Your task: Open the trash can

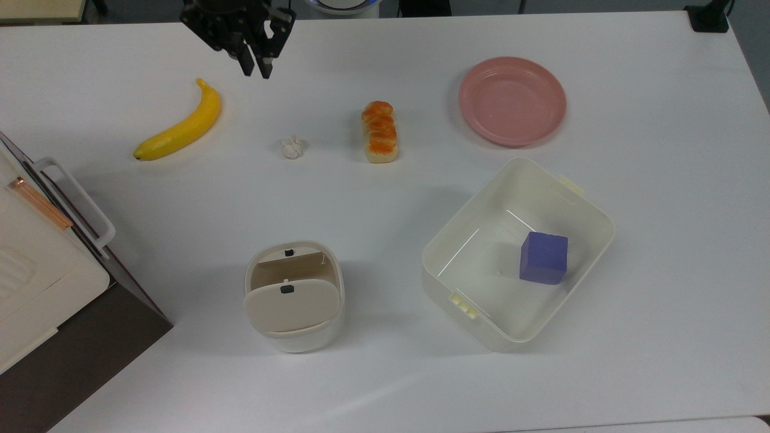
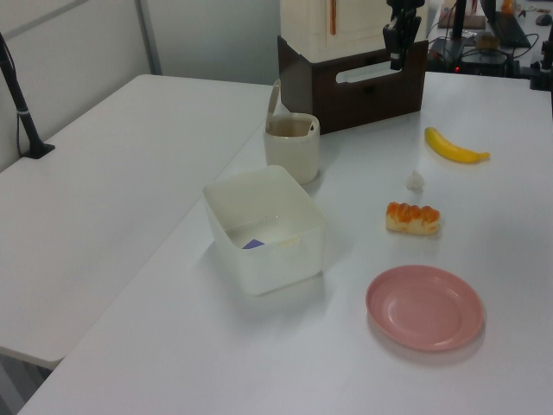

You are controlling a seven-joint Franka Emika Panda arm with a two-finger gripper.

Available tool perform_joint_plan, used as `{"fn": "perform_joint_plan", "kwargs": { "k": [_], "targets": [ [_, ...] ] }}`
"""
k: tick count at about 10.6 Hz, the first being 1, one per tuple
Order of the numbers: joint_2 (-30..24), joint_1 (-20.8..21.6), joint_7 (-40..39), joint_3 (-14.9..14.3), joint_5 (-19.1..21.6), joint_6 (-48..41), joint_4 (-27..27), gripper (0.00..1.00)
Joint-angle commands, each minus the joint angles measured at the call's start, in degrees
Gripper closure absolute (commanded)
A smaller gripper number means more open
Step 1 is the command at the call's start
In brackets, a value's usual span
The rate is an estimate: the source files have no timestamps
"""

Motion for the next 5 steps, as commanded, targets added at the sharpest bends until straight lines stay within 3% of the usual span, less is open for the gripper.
{"fn": "perform_joint_plan", "kwargs": {
  "k": [1, 2, 5],
  "targets": [
    [-4.45, 1.40, -0.02, -0.59, -2.72, 0.21, -2.52, 0.00],
    [-4.72, 1.75, -0.02, -0.50, -5.17, -0.31, -2.61, 0.00],
    [-5.77, 2.02, -0.11, -0.59, -5.90, -1.27, -2.52, 0.00]
  ]
}}
